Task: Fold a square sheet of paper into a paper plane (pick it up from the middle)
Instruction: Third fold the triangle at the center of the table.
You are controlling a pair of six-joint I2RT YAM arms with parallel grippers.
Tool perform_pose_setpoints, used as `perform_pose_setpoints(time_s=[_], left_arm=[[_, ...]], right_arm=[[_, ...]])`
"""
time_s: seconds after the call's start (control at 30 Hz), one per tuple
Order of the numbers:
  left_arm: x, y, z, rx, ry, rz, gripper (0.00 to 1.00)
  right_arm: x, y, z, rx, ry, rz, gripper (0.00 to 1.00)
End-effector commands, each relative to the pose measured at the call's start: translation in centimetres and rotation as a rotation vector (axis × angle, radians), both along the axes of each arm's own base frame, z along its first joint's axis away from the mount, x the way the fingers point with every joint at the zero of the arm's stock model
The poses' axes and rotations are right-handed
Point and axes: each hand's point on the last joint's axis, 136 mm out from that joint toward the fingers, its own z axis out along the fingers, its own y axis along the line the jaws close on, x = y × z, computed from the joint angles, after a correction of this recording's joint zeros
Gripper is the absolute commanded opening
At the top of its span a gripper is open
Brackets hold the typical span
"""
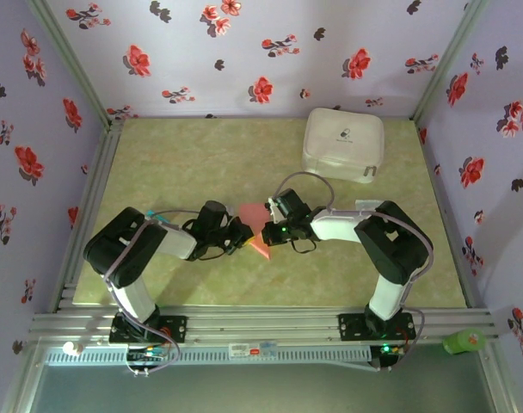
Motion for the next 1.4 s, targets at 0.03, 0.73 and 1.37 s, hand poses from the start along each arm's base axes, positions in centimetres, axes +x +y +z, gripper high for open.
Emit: perform_pose_setpoints(time_s=[0.03, 0.73, 1.37], left_arm=[[-0.8, 0.7, -1.9, 0.042, 0.031, 0.007, 0.0], [-0.9, 0.7, -2.0, 0.061, 0.023, -0.008, 0.0], [-0.7, 0.4, -2.2, 0.04, 0.024, 0.001, 0.0]], right_arm=[[-0.3, -1.4, -1.7, -0.072, 0.043, -0.032, 0.0], [-3.7, 1.5, 6.0, 0.242, 0.172, 0.042, 0.2], [-4.4, 2.0, 0.9, 0.0, 0.194, 0.081, 0.02]])
